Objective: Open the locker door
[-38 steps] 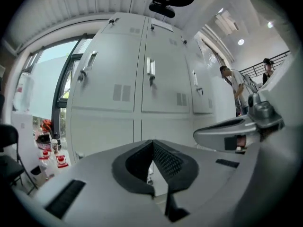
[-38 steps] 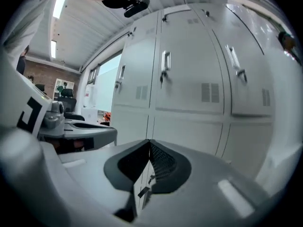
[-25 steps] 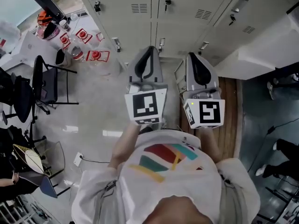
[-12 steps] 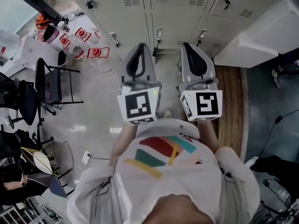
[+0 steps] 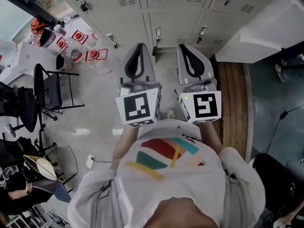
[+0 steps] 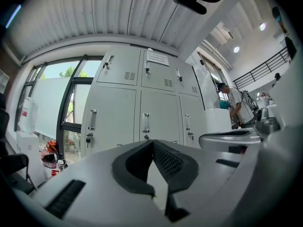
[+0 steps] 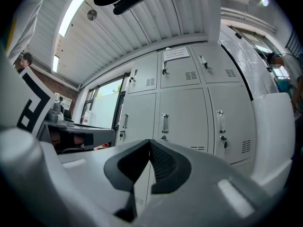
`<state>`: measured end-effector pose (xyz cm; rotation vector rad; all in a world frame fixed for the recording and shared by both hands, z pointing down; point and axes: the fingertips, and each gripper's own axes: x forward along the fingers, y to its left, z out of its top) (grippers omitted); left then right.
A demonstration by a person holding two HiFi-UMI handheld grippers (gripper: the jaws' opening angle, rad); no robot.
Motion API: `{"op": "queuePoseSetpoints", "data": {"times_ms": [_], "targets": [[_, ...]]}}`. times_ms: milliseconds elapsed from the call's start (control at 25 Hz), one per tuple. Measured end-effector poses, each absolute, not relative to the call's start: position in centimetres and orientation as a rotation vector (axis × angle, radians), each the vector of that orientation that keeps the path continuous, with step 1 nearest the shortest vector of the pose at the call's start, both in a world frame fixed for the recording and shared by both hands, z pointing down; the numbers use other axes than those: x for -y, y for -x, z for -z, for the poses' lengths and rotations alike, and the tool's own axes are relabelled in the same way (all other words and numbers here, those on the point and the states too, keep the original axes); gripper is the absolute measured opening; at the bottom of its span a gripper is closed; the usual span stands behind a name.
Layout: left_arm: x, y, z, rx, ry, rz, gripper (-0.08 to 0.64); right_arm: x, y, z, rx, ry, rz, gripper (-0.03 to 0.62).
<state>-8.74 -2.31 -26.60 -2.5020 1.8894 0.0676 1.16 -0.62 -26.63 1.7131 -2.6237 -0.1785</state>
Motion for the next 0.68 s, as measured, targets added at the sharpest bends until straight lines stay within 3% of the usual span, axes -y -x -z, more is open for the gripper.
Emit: {"op": "queuePoseSetpoints", "data": {"times_ms": [680], "targets": [[2.7,8.1,25.6,-1.884,2.541,-0.038,0.015,0.2,-1.3,26.0,2.624,-1.707,0.163,0.005]]}}
